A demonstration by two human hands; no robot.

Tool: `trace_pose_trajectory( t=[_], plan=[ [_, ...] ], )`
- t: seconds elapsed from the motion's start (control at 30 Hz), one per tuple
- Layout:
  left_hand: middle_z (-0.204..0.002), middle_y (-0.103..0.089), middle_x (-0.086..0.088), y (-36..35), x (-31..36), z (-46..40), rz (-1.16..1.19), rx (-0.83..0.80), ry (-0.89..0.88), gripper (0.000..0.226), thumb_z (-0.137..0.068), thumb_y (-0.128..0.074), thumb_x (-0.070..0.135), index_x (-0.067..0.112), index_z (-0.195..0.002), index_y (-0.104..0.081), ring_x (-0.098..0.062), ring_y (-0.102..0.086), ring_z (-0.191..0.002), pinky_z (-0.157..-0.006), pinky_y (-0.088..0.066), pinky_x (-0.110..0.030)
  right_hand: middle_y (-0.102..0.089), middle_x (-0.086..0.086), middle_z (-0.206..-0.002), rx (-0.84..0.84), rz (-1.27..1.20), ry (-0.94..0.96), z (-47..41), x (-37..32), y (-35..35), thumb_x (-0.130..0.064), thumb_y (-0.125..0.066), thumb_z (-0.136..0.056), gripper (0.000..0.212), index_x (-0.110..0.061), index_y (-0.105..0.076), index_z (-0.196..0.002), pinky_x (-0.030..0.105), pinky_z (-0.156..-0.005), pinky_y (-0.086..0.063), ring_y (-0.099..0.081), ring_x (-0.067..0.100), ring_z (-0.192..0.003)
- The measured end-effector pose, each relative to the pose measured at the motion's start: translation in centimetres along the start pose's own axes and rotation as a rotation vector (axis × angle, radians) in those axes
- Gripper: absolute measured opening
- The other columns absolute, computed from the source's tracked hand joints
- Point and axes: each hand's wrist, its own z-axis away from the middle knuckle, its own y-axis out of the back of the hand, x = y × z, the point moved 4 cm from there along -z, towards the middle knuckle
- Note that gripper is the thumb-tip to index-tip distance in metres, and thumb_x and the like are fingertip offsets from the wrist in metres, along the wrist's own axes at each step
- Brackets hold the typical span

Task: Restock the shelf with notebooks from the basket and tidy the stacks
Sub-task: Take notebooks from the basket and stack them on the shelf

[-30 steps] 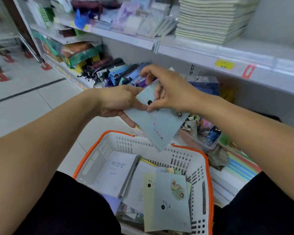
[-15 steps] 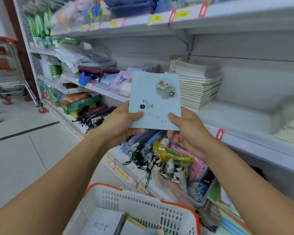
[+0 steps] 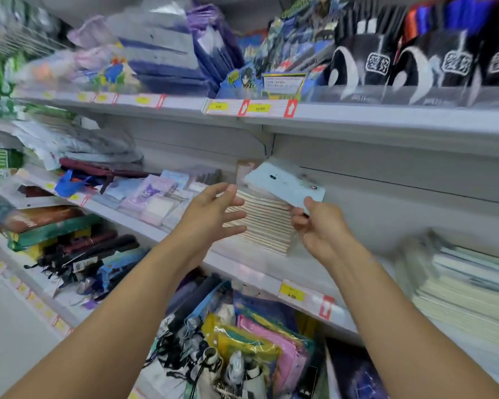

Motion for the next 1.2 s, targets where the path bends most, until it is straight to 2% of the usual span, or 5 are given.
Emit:
trace_pose_trajectory(
  t=[0.4,0.83,1.0,1.13,1.2],
  plan=[
    [-0.110,-0.070,-0.008,4.7,-1.1,-3.6,-0.063,0.075,0.038,0.023,-0.096,-0.059,0.027,0.014,-0.114,-0.063,-0.026,-0.070,-0.099,-0.078,-0.060,-0.035,-0.037,-0.001,-0.058,-0.001,1.194,-0.131,-13.5,-2.7,-1.1,-0.049,-0.072,-0.084,0.040,-0.018,-0.048,-0.085,0.021,-0.042,-0.020,-0.028,0.011,-0.046],
    [-0.101,-0.072,-0.006,8.3,-2.8,-2.1,-0.516,0.001,0.106,0.023,-0.098,-0.054,0.031,0.014,-0.109,-0.064,-0.018,-0.069,-0.085,-0.069,-0.056,-0.029,-0.068,0.010,-0.087,0.326,1.325,0.870,-6.3,-0.1,-0.9,-0.030,-0.051,-0.099,0.028,-0.007,-0.065,-0.107,0.031,-0.071,-0.044,-0.064,0.029,-0.084],
    [-0.100,-0.070,-0.007,8.8,-6.0,2.2,-1.041,-0.265,0.248,0.030,-0.099,-0.051,0.034,0.010,-0.111,-0.062,-0.021,-0.068,-0.085,-0.071,-0.057,-0.030,-0.062,0.006,-0.067,-0.317,1.014,0.577,8.5,17.0,1.4,-0.017,-0.060,-0.094,0.014,-0.009,-0.068,-0.086,0.029,-0.058,-0.039,-0.050,0.008,-0.058],
    [-0.106,-0.068,-0.002,10.1,-11.1,10.1,-1.436,-0.683,0.622,0.027,-0.099,-0.051,0.032,0.015,-0.118,-0.061,-0.019,-0.068,-0.098,-0.082,-0.056,-0.035,-0.045,0.002,-0.147,-1.418,1.514,-0.430,21.4,34.4,8.5,-0.031,-0.077,-0.085,0.062,-0.021,-0.052,-0.141,0.038,-0.102,-0.044,-0.049,0.022,-0.128],
    [-0.106,-0.068,0.003,11.4,-12.4,14.5,-1.516,-0.820,0.895,0.028,-0.098,-0.052,0.036,0.020,-0.120,-0.059,-0.015,-0.067,-0.097,-0.084,-0.056,-0.035,-0.023,0.002,-0.162,-1.694,1.657,-0.504,26.0,38.2,12.1,-0.028,-0.081,-0.081,0.090,-0.021,-0.030,-0.154,0.041,-0.117,-0.030,-0.026,0.023,-0.147]
  ],
)
